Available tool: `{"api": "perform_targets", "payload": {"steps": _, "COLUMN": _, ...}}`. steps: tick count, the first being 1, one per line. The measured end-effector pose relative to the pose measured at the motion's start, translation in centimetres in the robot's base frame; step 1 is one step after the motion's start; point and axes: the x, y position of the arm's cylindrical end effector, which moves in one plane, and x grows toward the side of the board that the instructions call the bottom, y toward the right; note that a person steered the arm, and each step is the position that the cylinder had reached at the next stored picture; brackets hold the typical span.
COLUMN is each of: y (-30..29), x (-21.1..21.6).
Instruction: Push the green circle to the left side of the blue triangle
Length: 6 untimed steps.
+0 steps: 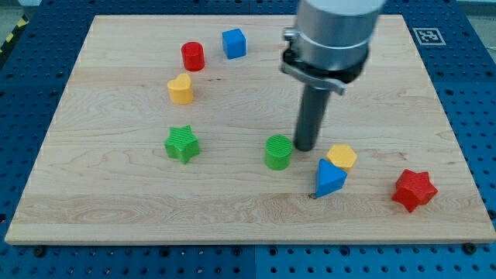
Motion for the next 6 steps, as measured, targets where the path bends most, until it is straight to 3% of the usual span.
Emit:
{"api": "perform_targets", "payload": {"steps": 1, "y": -2.7, "x": 0.0}}
{"api": "perform_targets", "payload": {"steps": 3, "y": -2.8, "x": 1.6}}
{"api": "perform_targets", "payload": {"steps": 6, "y": 5.8, "x": 2.6}}
